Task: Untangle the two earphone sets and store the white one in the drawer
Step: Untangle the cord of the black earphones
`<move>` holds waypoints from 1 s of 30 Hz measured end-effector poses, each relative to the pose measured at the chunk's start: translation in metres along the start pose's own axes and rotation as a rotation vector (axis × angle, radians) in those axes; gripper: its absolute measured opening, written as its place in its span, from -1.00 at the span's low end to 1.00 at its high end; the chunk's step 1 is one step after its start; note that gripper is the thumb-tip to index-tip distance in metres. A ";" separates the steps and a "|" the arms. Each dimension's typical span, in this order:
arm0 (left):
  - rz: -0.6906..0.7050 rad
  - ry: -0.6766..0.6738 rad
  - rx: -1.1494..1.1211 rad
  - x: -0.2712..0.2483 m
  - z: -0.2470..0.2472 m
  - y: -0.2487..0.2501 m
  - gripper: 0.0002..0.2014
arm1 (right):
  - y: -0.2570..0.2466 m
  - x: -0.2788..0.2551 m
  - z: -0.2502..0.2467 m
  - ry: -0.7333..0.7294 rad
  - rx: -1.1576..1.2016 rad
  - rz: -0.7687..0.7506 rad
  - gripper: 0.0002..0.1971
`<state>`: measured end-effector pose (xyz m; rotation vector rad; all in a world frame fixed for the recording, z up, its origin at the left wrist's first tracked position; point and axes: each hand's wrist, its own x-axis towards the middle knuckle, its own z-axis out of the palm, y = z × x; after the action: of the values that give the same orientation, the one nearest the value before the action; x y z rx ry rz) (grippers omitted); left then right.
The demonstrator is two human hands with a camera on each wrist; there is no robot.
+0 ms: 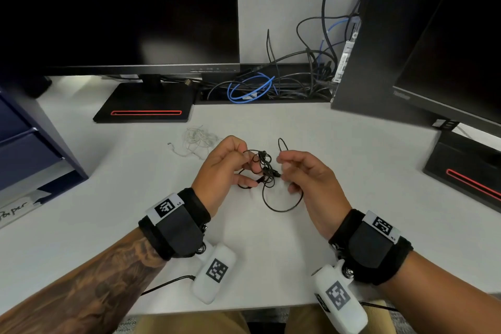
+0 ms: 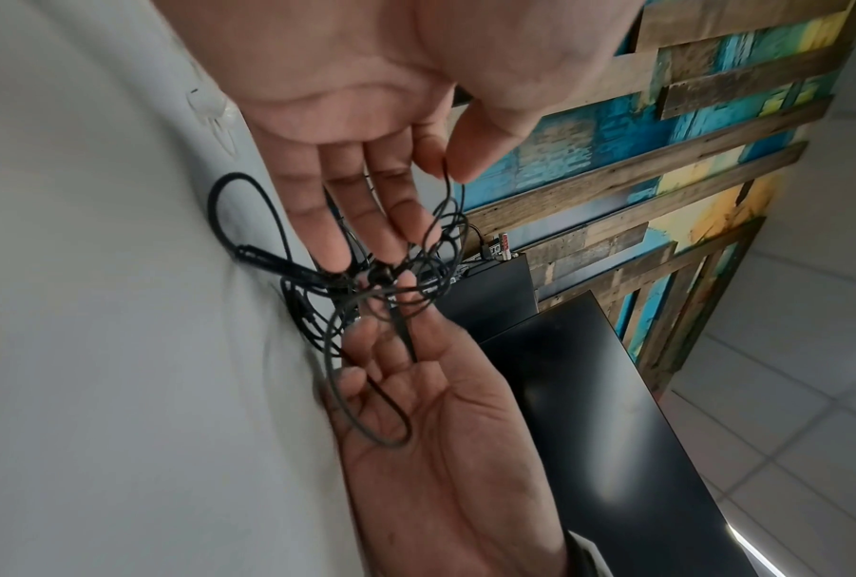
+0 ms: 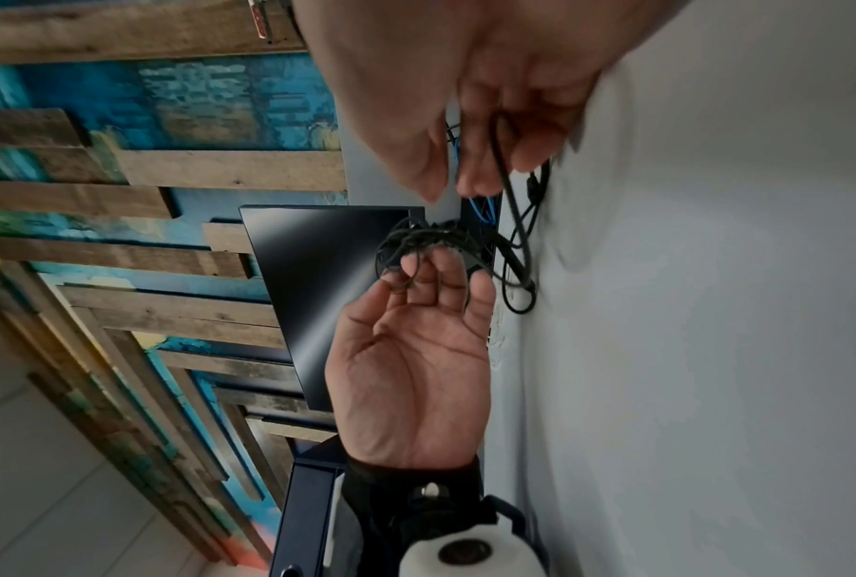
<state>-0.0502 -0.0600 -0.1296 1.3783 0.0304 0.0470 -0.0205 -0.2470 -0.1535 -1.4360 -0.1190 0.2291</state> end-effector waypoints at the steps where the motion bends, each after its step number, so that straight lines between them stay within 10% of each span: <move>1: -0.003 -0.022 -0.005 -0.001 0.001 0.000 -0.97 | 0.000 -0.001 0.000 -0.042 -0.030 -0.002 -0.76; 12: 0.016 -0.091 0.144 -0.004 0.008 -0.003 -0.77 | -0.002 -0.004 0.002 -0.108 -0.035 -0.046 -0.91; 30: -0.024 0.042 0.195 0.000 0.006 -0.006 -0.96 | 0.001 0.000 0.000 0.012 0.048 -0.018 -0.86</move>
<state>-0.0500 -0.0670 -0.1344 1.5714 0.0890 0.0538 -0.0205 -0.2472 -0.1542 -1.3878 -0.1155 0.2069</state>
